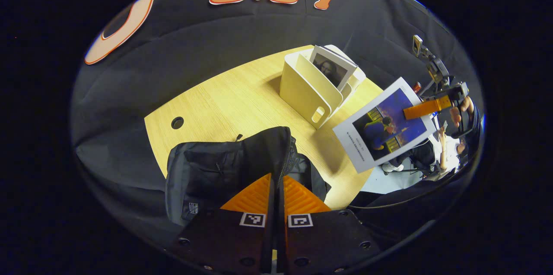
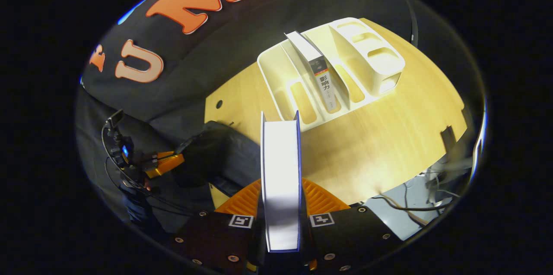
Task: Open the schoolbag, grab two books from the bookshelf and put them into the schoolbag.
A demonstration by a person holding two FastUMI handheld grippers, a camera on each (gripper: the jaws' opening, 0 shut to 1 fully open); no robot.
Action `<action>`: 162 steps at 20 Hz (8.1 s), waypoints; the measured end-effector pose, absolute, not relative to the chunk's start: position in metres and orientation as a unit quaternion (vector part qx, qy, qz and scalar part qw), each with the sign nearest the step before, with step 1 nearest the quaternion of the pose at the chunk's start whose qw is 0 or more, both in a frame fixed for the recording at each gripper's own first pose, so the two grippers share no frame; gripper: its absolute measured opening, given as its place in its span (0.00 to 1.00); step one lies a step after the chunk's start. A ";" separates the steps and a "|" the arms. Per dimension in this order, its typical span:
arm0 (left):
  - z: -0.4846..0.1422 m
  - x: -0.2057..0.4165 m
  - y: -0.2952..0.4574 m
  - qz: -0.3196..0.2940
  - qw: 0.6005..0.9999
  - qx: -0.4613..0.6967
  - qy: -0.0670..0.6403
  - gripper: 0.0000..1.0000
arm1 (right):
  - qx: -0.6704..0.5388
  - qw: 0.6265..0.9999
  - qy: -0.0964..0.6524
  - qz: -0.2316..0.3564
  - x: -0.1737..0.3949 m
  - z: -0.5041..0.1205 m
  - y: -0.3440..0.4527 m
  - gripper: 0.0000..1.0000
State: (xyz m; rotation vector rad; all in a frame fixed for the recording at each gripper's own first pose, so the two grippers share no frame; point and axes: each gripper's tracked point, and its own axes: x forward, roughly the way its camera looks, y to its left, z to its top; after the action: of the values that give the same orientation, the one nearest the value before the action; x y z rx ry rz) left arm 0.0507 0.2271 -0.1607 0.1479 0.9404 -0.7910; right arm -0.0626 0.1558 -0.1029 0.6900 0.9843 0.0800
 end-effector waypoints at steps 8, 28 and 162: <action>-0.148 0.055 0.221 -0.364 0.823 0.056 0.434 0.04 | 0.437 0.796 0.411 0.086 -0.048 -0.121 0.213 0.32; -0.132 0.038 0.197 -0.362 0.837 -0.010 0.410 0.04 | 0.573 0.741 0.329 0.120 0.036 -0.190 0.362 0.32; -0.163 0.029 0.178 -0.376 0.829 0.003 0.414 0.03 | 0.491 0.766 0.400 0.109 -0.012 -0.168 0.278 0.33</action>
State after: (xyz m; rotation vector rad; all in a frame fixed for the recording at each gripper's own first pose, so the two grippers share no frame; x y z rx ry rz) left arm 0.0290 0.1782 -0.1634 0.0061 0.8786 -0.7983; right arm -0.0123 0.2776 -0.1682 1.0659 0.8691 0.2372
